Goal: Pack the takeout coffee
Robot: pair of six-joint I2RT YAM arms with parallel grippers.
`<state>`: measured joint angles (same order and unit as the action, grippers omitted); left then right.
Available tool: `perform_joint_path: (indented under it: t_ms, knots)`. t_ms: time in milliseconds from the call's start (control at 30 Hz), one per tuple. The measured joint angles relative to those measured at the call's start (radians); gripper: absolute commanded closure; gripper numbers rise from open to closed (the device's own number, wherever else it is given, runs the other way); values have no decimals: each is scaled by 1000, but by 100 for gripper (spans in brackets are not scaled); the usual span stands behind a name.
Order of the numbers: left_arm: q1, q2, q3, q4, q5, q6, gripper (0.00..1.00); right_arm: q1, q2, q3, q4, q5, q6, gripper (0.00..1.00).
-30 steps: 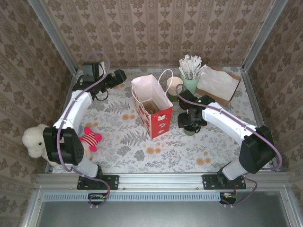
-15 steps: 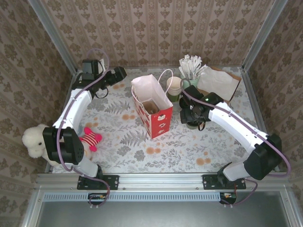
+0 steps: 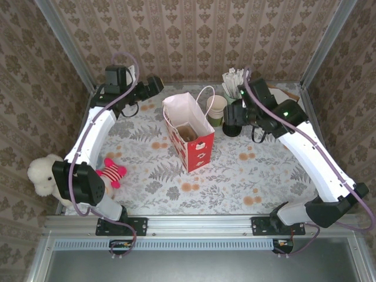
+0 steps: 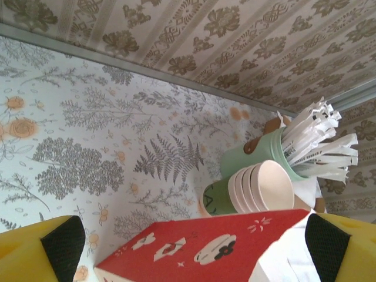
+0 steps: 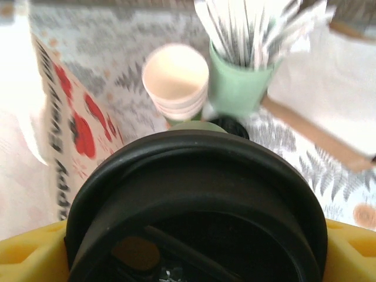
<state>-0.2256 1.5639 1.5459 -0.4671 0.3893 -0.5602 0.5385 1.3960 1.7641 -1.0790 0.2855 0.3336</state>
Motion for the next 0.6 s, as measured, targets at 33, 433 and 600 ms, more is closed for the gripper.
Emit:
perform_joint_path:
  t_ms: [33, 433, 600]
  knots:
    - [-4, -7, 0, -12, 0, 0, 0, 2, 9, 35, 6, 6, -14, 36]
    - [-118, -156, 40, -150, -4, 68, 0, 74, 150, 302, 85, 77, -155, 36]
    - [-136, -151, 47, -196, 35, 95, 3, 161, 203, 375, 124, 83, -203, 36]
